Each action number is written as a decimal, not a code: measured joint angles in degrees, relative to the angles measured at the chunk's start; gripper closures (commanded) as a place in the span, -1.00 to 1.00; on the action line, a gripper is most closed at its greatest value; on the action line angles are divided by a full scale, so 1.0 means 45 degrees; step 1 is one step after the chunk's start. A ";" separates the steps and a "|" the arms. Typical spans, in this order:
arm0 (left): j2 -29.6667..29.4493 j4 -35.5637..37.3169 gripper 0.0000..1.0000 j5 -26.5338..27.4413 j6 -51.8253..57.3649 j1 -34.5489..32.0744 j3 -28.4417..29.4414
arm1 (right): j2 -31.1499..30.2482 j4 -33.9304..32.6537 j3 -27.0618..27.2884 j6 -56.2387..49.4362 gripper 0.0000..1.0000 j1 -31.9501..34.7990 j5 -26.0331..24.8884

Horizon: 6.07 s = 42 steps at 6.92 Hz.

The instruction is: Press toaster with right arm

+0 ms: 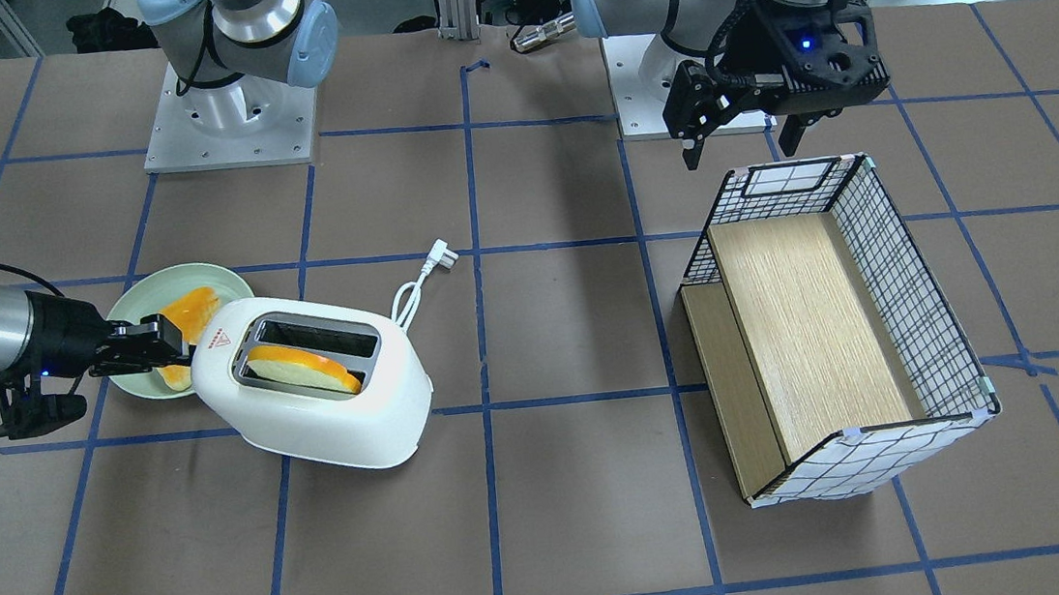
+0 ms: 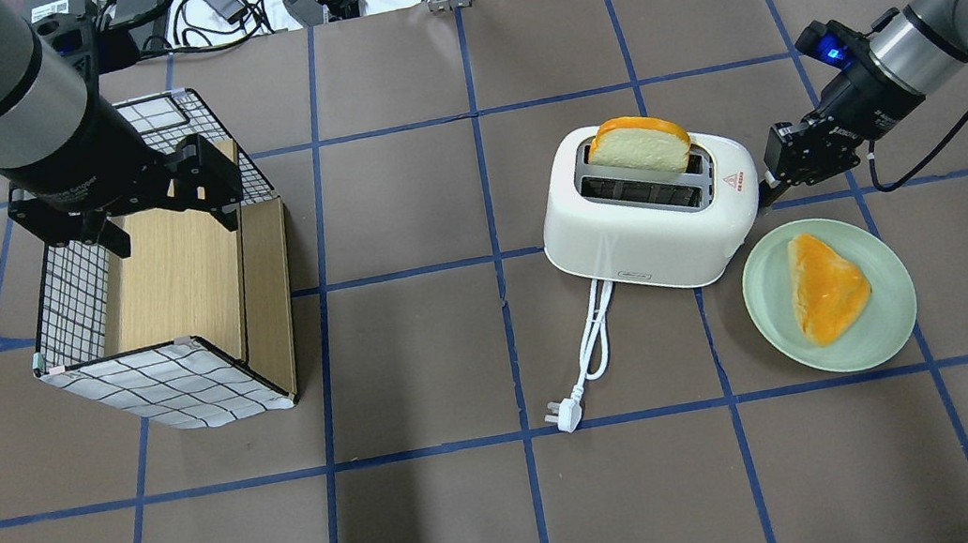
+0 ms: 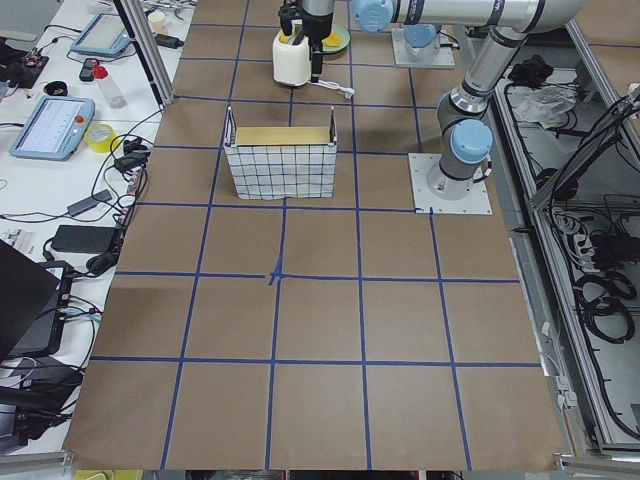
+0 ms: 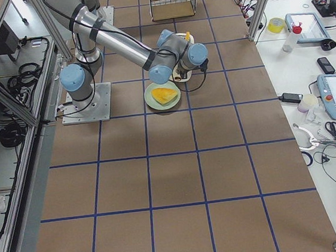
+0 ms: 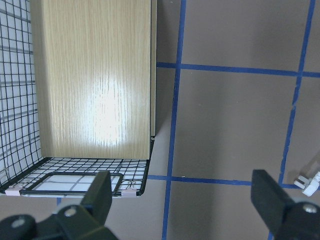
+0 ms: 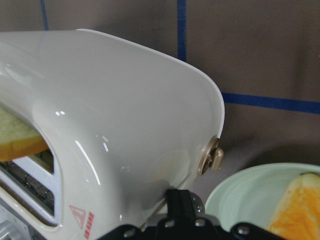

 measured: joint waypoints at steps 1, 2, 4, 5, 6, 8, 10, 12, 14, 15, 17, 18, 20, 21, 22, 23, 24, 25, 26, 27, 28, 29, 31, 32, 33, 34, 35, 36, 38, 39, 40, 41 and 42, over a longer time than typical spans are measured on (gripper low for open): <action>0.0000 0.0001 -1.00 0.0000 0.0000 -0.0002 0.0000 | 0.0051 -0.0002 0.0027 -0.0010 1.00 0.0001 -0.0004; 0.0000 0.0000 -1.00 0.0000 0.0000 -0.0002 0.0000 | 0.0113 -0.0010 0.0032 -0.0013 1.00 0.0001 -0.0011; 0.0000 0.0000 -1.00 0.0000 0.0000 -0.0003 0.0000 | 0.0388 -0.0302 0.0038 0.0003 1.00 0.0004 -0.0242; 0.0000 0.0000 -1.00 0.0000 0.0000 -0.0003 0.0000 | 0.0473 -0.0398 0.0039 0.0025 1.00 0.0002 -0.0376; 0.0000 0.0000 -1.00 0.0000 0.0000 -0.0003 0.0000 | 0.0466 -0.0429 0.0033 0.0094 1.00 0.0001 -0.0441; 0.0000 0.0000 -1.00 0.0000 0.0000 -0.0003 0.0000 | 0.0206 -0.0291 -0.0147 0.0419 1.00 0.0003 -0.0489; 0.0000 0.0000 -1.00 0.0000 0.0000 -0.0003 0.0000 | -0.0252 -0.0060 -0.0310 0.0948 1.00 0.0029 -0.0449; 0.0000 0.0000 -1.00 0.0000 0.0000 -0.0003 0.0000 | -0.0929 0.0364 -0.0473 0.1521 1.00 0.0045 -0.0485; 0.0000 0.0000 -1.00 0.0000 0.0000 -0.0003 0.0000 | -0.1565 0.1365 -0.1281 0.2549 1.00 0.0056 -0.0937; 0.0001 0.0000 -1.00 0.0000 0.0000 -0.0003 0.0000 | -0.1950 0.2192 -0.2044 0.3223 1.00 0.0065 -0.1484; 0.0001 0.0000 -1.00 0.0000 0.0000 -0.0003 0.0000 | -0.2444 0.3932 -0.3889 0.4602 0.99 0.0100 -0.2694; 0.0000 0.0000 -1.00 0.0000 0.0000 -0.0003 0.0000 | -0.2566 0.4541 -0.4663 0.5221 0.97 0.0137 -0.3277; 0.0000 0.0000 -1.00 0.0000 0.0000 -0.0003 0.0000 | -0.2707 0.4892 -0.5304 0.6794 0.97 0.0771 -0.4112; 0.0000 0.0000 -1.00 -0.0004 0.0000 -0.0003 0.0000 | -0.2751 0.4770 -0.5390 0.7581 0.96 0.1495 -0.4489; 0.0000 0.0000 -1.00 -0.0013 0.0000 -0.0001 0.0000 | -0.2763 0.4490 -0.5428 0.8220 0.95 0.2222 -0.4704; 0.0000 0.0000 -1.00 -0.0016 0.0000 0.0004 0.0000 | -0.2762 0.4216 -0.5438 0.8656 0.93 0.2816 -0.4794; 0.0000 0.0000 -1.00 -0.0014 0.0000 0.0005 0.0000 | -0.2763 0.4028 -0.5443 0.9019 0.92 0.3254 -0.4826; 0.0000 0.0000 -1.00 -0.0011 0.0000 0.0007 0.0000 | -0.2757 0.3855 -0.5445 0.9531 0.86 0.3677 -0.4836; 0.0000 0.0000 -1.00 -0.0014 0.0000 0.0005 0.0000 | -0.2704 0.3620 -0.5443 0.9899 0.70 0.4128 -0.4815; 0.0000 0.0000 -1.00 -0.0017 0.0000 0.0000 0.0000 | -0.2629 0.3417 -0.5435 1.0006 -0.48 0.4452 -0.4748; 0.0000 0.0001 -1.00 -0.0015 0.0000 -0.0002 0.0000 | -0.2577 0.3208 -0.5390 0.9711 -0.99 0.4652 -0.4689; 0.0000 0.0000 -1.00 -0.0011 0.0000 -0.0002 0.0000 | -0.2544 0.2971 -0.5307 0.9081 -1.00 0.4734 -0.4653; 0.0000 0.0001 -1.00 -0.0005 0.0000 -0.0003 0.0000 | -0.2501 0.2856 -0.5211 0.8221 -1.00 0.4808 -0.4520; 0.0000 0.0000 -1.00 -0.0002 0.0000 -0.0003 0.0000 | -0.2493 0.2864 -0.5194 0.7663 -1.00 0.4878 -0.4488; 0.0000 0.0000 -1.00 -0.0001 0.0000 -0.0003 0.0000 | -0.2491 0.2867 -0.5188 0.7359 -1.00 0.4934 -0.4613; 0.0000 0.0000 -1.00 0.0000 0.0000 -0.0003 0.0000 | -0.2503 0.2860 -0.5188 0.7348 -1.00 0.4964 -0.5145; 0.0000 0.0000 -1.00 0.0000 0.0000 -0.0003 0.0000 | -0.2509 0.2848 -0.5189 0.7479 -1.00 0.4973 -0.5952; 0.0000 0.0000 -1.00 0.0000 0.0000 -0.0003 0.0000 | -0.2508 0.2838 -0.5192 0.7652 -1.00 0.4979 -0.6263; 0.0000 0.0000 -1.00 0.0000 0.0000 -0.0003 0.0000 | -0.2506 0.2832 -0.5189 0.7854 -1.00 0.4987 -0.5995; 0.0000 0.0000 -1.00 0.0000 0.0000 -0.0003 0.0000 | -0.2505 0.2847 -0.5181 0.7876 -1.00 0.4991 -0.5850; 0.0000 0.0000 -1.00 0.0000 0.0000 -0.0003 0.0000 | -0.2499 0.2860 -0.5176 0.7878 -1.00 0.4991 -0.5740; 0.0000 0.0000 -1.00 0.0000 0.0000 -0.0003 0.0000 | -0.2492 0.2862 -0.5175 0.7878 -1.00 0.4994 -0.5693; 0.0000 0.0000 -1.00 0.0000 0.0000 -0.0003 0.0000 | -0.2488 0.2859 -0.5173 0.7872 -1.00 0.4996 -0.5678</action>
